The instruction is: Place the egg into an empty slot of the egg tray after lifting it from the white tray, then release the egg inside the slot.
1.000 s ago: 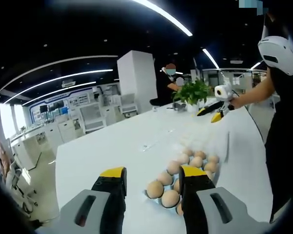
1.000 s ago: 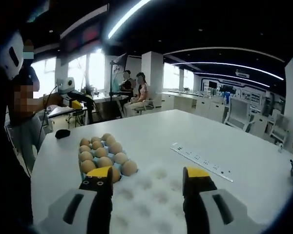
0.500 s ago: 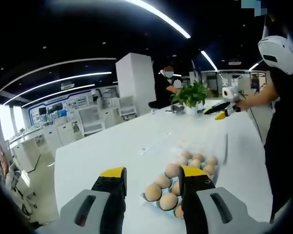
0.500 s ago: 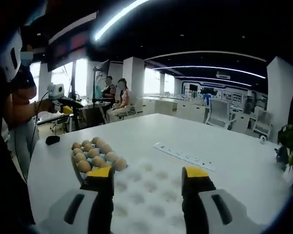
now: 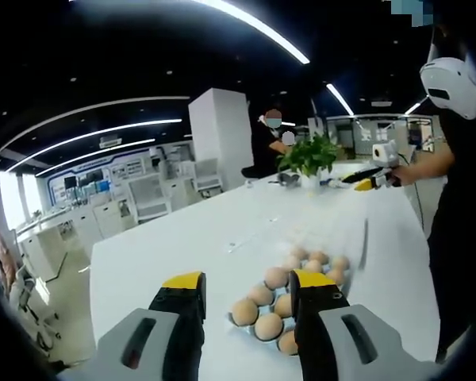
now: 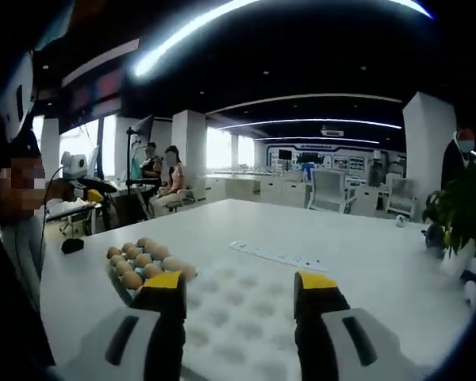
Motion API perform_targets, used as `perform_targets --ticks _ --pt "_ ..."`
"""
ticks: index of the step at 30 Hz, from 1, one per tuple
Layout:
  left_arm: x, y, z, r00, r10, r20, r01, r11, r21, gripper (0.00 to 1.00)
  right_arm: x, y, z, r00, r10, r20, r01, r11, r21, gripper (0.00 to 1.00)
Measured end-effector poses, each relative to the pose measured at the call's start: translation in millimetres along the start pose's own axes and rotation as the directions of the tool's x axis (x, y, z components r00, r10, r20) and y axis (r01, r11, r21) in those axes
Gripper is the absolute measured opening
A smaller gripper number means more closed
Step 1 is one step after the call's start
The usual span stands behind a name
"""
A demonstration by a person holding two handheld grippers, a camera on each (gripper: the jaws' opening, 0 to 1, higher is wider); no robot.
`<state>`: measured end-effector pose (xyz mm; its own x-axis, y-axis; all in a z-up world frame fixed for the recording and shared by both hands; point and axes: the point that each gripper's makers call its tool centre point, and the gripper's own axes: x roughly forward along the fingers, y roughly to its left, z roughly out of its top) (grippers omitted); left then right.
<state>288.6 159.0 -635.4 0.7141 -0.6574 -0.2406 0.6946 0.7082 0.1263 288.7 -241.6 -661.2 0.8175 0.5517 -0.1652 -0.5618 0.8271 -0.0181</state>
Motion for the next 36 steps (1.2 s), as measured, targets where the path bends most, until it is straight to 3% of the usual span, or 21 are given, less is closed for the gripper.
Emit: perform_targets --ticks 7,14,20,36 --pt "-2.9 -3.9 1.4 1.000 0.005 0.004 -0.005 1.000 -0.004 0.43 -15.9 -10.4 -0.1 0.997 -0.067 0.038 0.066 0.997 0.030 0.56" --pt "-3.5 -9.4 2.1 1.000 0.001 0.009 -0.001 1.000 -0.004 0.43 -25.4 -9.2 -5.4 0.996 -0.089 0.031 0.087 0.995 0.041 0.56" --pt "-5.6 -10.9 4.0 1.000 0.005 0.017 -0.005 1.000 -0.005 0.43 -37.8 -12.8 -0.5 0.989 -0.133 0.064 0.129 0.990 0.056 0.56" --pt "-4.7 -13.4 3.8 1.000 -0.002 0.020 0.002 1.000 -0.002 0.43 -46.3 -12.2 -0.9 0.986 -0.158 0.063 0.154 0.986 0.055 0.55"
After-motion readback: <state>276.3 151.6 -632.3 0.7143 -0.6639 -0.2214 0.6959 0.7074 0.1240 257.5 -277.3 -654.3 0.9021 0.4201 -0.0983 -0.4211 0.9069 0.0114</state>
